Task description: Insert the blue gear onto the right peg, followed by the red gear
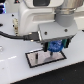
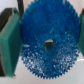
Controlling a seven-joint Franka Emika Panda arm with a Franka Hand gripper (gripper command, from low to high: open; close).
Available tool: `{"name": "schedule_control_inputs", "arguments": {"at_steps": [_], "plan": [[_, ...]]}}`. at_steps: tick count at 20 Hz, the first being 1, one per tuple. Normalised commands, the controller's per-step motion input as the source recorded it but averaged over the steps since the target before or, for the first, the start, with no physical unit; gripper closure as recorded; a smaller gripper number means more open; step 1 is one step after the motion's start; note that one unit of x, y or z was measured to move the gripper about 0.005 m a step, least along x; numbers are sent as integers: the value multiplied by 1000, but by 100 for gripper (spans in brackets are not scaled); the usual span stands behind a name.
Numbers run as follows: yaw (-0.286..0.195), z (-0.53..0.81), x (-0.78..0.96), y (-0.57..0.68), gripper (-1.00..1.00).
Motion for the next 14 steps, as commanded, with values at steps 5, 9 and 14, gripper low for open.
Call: {"name": "schedule_control_inputs", "arguments": {"at_steps": [5,9,14], "plan": [[0,-142,185,-111,100],[0,-69,135,-30,100],[0,72,70,3,100]]}}
